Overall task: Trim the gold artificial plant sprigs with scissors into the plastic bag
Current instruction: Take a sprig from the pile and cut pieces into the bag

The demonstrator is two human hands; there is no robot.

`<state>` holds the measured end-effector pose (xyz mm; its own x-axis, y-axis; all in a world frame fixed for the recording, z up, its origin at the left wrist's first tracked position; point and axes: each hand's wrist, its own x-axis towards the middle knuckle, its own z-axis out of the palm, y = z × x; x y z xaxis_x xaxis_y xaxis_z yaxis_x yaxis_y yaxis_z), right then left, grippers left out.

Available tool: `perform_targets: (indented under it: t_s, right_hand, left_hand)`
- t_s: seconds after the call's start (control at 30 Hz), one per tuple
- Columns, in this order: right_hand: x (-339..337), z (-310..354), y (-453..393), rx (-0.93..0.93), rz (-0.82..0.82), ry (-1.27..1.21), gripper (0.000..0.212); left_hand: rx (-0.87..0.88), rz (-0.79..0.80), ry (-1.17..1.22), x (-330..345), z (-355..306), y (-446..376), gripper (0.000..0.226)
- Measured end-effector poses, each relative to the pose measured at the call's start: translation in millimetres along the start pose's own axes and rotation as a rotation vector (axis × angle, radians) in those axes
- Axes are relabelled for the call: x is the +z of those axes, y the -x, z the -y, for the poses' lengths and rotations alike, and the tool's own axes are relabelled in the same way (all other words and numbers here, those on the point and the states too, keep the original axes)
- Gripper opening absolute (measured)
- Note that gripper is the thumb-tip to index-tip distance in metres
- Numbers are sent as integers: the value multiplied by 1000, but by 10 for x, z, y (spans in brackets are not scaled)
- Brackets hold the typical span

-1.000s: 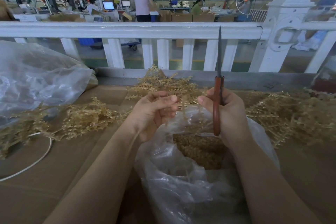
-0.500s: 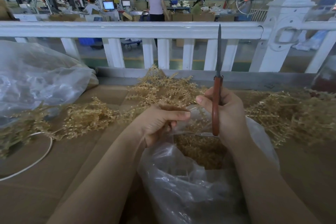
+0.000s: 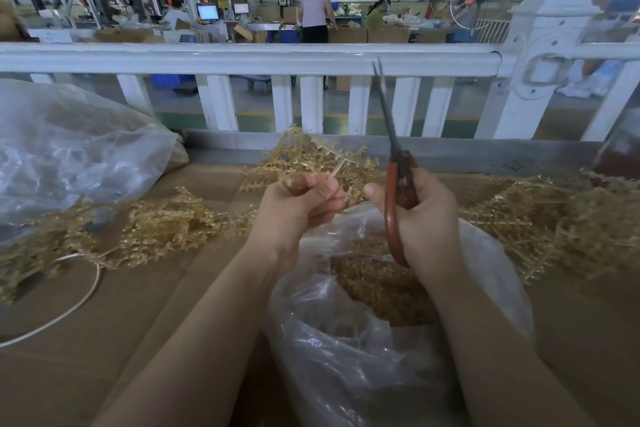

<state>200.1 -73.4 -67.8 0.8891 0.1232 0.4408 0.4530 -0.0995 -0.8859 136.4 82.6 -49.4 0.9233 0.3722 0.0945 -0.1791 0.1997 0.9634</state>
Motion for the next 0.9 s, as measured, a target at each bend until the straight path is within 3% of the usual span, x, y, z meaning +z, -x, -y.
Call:
perform_targets:
  t_s: [0.13,0.23,0.33,0.4,0.77,0.83,0.9]
  right_hand:
    - [52,-24,6,2,95,-43,22]
    - [37,-32,-8,4,126,-133,23]
    - [12,-32,-9,9,130,-177,22]
    - [-6,-23,-13,7,137,-192,21]
    - [29,-6,-1,-41,173,-9,24]
    - [35,16,12,-34,170,21,23]
    - [33,51,37,-11,176,41,36]
  left_hand:
    - [27,22,-17,23,24,-7,23]
    - [-28,40,19,17,22,-1,4]
    - [-122,111,17,-3,27,12,36]
    - [-156,129,6,3,21,28,43]
    - [-135,71,67,15,37,38,11]
    - [-106,63,103,17,40,41,13]
    - [-75,43,150,14,21,35,16]
